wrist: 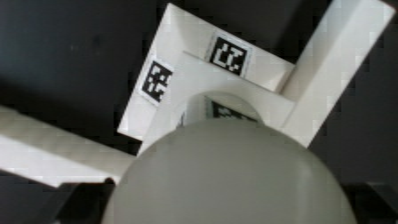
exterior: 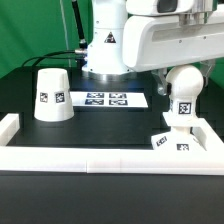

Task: Assemble lamp

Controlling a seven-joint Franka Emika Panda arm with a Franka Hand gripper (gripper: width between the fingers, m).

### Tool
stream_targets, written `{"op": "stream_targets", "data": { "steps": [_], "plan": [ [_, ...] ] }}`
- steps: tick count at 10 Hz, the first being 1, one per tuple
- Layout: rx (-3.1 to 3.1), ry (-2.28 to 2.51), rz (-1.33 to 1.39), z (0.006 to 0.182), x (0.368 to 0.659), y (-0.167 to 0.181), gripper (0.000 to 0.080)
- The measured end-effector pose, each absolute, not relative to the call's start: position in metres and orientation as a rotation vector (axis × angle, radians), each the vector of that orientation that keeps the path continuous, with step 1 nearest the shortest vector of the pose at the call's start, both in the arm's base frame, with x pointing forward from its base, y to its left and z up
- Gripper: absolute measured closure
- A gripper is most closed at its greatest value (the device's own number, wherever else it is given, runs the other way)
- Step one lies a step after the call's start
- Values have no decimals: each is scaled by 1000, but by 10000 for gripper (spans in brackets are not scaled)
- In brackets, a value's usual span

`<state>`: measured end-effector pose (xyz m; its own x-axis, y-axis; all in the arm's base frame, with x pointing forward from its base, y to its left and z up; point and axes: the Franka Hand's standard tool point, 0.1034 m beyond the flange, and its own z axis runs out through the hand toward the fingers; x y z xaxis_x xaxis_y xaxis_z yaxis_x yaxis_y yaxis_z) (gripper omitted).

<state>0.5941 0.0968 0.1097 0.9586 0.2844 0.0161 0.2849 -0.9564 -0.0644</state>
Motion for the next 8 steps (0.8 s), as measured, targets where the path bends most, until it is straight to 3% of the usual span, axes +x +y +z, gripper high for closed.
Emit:
{"op": "stream_targets", "data": {
  "steps": [8],
  "plan": [
    [-2953, 835, 39, 109, 593, 101, 220]
  ]
}}
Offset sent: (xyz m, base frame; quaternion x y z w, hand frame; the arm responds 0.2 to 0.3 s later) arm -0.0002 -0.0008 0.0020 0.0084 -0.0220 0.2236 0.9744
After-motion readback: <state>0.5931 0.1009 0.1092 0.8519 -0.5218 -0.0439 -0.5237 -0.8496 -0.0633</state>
